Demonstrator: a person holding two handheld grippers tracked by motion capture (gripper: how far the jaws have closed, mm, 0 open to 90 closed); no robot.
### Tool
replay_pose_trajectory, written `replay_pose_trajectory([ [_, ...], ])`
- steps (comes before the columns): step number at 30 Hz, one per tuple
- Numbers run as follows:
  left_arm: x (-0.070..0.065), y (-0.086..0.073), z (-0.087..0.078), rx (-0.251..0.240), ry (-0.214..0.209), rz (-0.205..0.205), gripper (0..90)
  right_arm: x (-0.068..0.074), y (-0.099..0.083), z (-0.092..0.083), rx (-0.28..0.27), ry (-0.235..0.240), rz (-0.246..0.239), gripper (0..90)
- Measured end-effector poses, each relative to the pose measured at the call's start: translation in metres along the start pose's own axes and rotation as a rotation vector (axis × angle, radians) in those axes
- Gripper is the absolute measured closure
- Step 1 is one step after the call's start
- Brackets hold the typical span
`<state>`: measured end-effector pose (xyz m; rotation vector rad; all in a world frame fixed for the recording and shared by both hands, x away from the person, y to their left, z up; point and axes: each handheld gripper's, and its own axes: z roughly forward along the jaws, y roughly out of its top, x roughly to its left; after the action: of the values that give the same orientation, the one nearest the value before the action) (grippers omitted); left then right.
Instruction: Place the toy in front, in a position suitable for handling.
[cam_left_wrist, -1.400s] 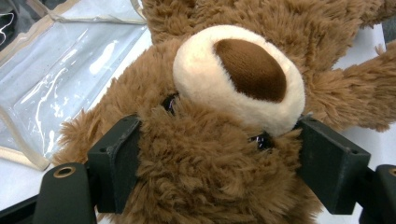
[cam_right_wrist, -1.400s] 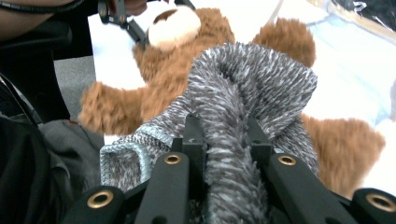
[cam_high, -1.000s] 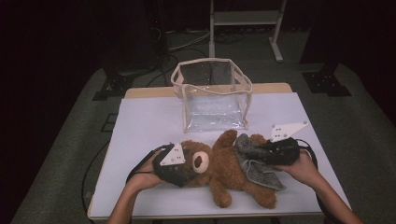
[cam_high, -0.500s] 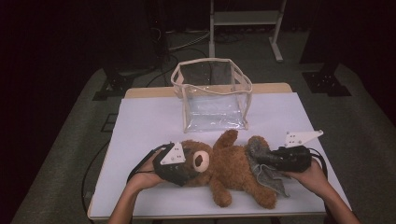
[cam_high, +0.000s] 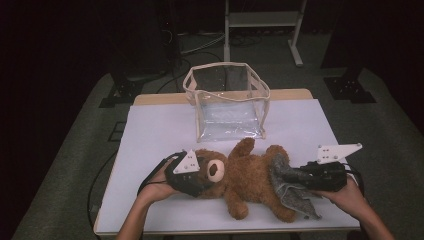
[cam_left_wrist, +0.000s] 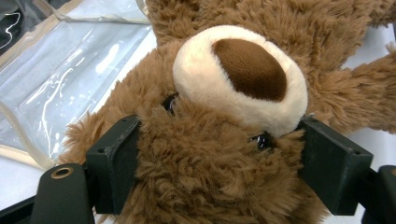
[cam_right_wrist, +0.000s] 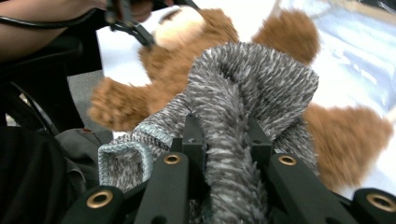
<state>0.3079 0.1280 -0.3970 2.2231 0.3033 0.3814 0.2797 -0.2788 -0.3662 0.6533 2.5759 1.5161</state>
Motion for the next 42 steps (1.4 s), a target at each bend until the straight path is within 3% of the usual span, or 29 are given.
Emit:
replay_pose_trajectory([
  [6,0.004,0.003,0.001,0.011,-0.001,-0.016,20.8,0.021,0.036,0.016,0.032,0.029,-0.106,75.3],
  [10,0.005,0.005,0.002,0.018,-0.003,-0.024,21.3,0.027,0.049,0.030,0.054,0.055,-0.134,75.4],
  [12,0.007,0.007,0.002,0.028,-0.005,-0.037,21.7,0.030,0.060,0.048,0.081,0.073,-0.173,75.4],
  [13,0.007,0.007,0.002,0.028,-0.005,-0.037,21.8,0.030,0.060,0.048,0.081,0.073,-0.173,75.4],
  [16,0.009,0.011,0.004,0.042,-0.001,-0.047,21.8,0.033,0.067,0.072,0.124,0.089,-0.210,75.4],
  [20,0.010,0.012,0.004,0.047,-0.001,-0.051,21.7,0.035,0.062,0.088,0.164,0.096,-0.235,75.5],
  [30,0.008,0.011,0.003,0.052,-0.012,-0.039,21.6,0.040,0.041,0.076,0.156,0.096,-0.229,75.5],
  [35,0.008,0.009,0.003,0.048,-0.019,-0.037,21.4,0.043,0.026,0.058,0.152,0.070,-0.223,75.6],
  [42,0.004,0.007,0.001,0.045,-0.016,-0.017,21.0,0.039,-0.004,0.026,0.116,0.027,-0.137,75.4],
])
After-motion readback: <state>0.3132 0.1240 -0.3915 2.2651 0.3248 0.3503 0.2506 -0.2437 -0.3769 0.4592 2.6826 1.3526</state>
